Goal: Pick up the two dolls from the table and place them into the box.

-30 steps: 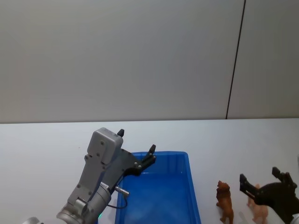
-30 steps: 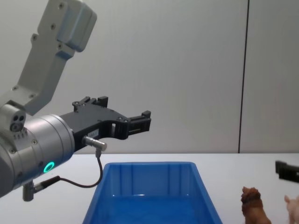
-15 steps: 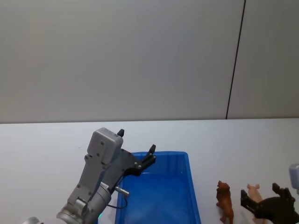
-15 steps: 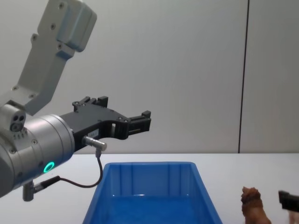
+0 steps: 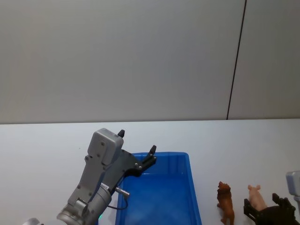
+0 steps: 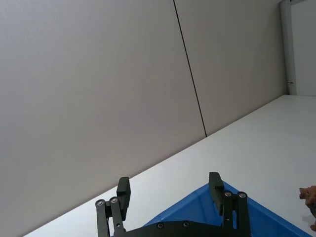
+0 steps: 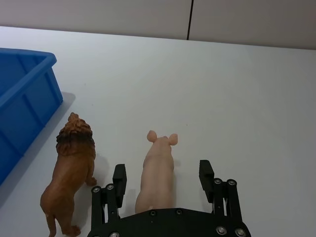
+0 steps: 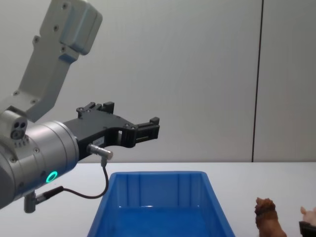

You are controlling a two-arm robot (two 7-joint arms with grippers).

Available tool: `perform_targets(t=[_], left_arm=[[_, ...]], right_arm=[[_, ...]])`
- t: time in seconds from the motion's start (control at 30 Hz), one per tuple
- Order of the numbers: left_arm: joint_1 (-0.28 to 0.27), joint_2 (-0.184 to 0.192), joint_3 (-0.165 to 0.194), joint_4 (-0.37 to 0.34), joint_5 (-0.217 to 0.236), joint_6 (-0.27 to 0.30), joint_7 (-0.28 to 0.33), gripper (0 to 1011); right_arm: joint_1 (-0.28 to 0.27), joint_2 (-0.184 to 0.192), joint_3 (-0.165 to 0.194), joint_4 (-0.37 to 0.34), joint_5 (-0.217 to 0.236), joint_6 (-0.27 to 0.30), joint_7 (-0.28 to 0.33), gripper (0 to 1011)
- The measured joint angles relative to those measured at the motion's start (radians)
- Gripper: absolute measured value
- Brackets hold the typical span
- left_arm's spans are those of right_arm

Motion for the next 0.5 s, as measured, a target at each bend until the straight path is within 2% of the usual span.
perform_targets(t=[0.27, 0.37, 0.5], left_arm=[[0.000, 0.000, 0.000, 0.000, 0.000, 0.000, 0.000, 1001], [0.000, 0.000, 0.000, 0.000, 0.000, 0.000, 0.000, 1002], [0.000, 0.000, 0.000, 0.000, 0.000, 0.000, 0.000, 1001]], right_arm=[[0.004, -0.007, 0.000, 0.016, 0.002, 0.003, 0.005, 729], [0.005, -0.009, 0.001, 0.019, 0.003, 0.002, 0.009, 601], [0.005, -0.010, 0.001, 0.019, 0.003, 0.000, 0.011, 503]])
